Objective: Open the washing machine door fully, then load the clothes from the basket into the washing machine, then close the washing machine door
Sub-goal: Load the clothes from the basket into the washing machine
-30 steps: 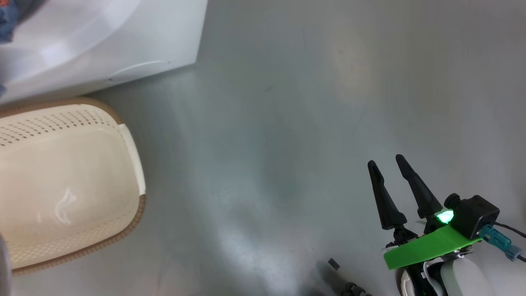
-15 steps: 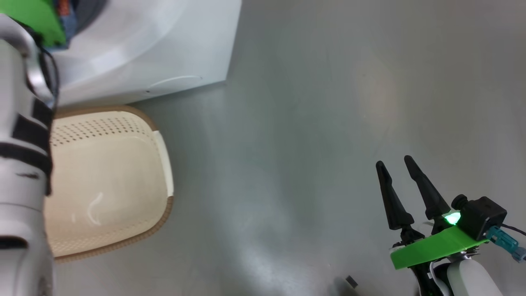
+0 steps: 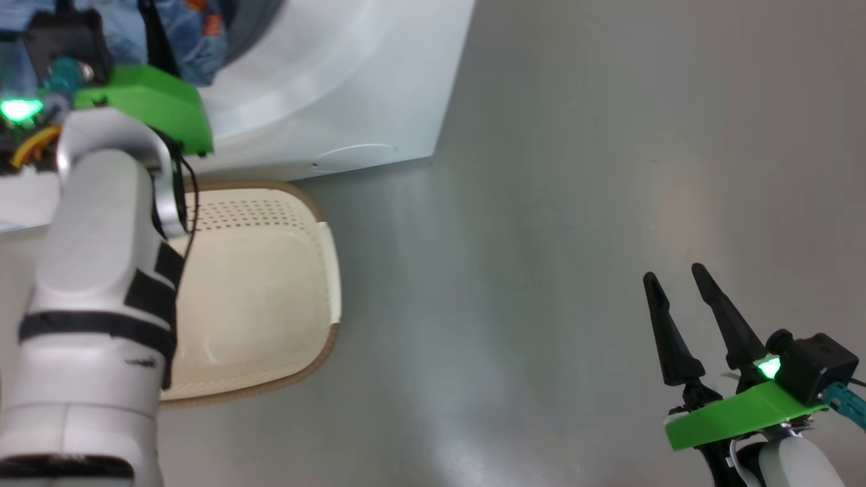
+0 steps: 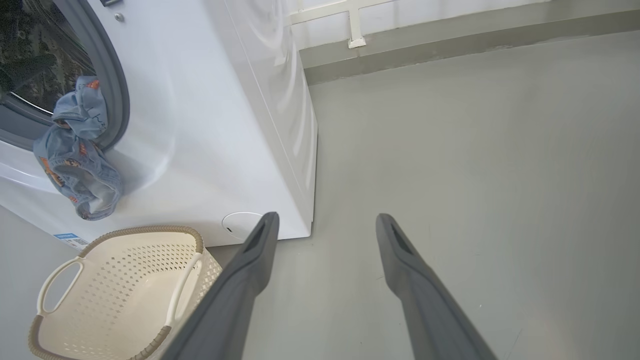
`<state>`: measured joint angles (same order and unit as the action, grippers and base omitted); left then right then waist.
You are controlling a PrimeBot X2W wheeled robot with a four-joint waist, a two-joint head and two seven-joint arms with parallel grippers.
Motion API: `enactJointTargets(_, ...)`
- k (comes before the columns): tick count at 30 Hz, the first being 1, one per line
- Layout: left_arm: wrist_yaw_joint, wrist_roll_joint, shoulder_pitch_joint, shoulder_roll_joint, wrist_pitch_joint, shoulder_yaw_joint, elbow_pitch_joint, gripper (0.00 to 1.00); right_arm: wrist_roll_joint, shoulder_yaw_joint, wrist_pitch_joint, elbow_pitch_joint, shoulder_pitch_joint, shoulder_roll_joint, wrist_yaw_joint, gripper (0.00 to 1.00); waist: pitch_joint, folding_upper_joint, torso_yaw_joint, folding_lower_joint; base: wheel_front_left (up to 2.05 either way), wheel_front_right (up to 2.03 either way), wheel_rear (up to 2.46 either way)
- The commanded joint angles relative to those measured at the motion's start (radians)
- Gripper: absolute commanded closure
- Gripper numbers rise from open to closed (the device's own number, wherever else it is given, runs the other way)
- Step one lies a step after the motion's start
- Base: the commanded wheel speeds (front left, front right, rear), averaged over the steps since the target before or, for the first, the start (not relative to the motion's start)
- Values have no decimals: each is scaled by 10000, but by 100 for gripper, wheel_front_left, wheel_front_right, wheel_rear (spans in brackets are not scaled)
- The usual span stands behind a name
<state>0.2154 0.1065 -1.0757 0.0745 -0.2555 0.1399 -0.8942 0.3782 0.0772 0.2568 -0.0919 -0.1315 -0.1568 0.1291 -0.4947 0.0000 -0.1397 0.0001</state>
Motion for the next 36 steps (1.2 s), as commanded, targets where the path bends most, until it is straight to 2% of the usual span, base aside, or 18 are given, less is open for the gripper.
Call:
enactJointTargets(1,-37,125,350,260,-62,-126,505,0,-114,109,49,252,325,-149,16,0,184,0,371,-1,0,0,0)
enactJointTargets(11,-146,314,1763,-68,-62,206,1948,0,-205,-58,49,353,405,-309,16,0,268,0,935,-1,0,0,0)
enactJointTargets(19,-187,786,3766,-194,-62,336,3392,0,-284,-140,49,387,541,-340,16,0,590,0,1150,-1,0,0,0)
enactJointTargets(27,294,987,5677,-233,-62,747,5038,0,-455,-190,49,573,612,-485,16,0,648,0,1431,-1,0,0,0)
enactJointTargets(36,646,1291,7061,-239,-62,702,6213,0,-649,-169,49,852,495,-815,16,0,619,0,1600,-1,0,0,0)
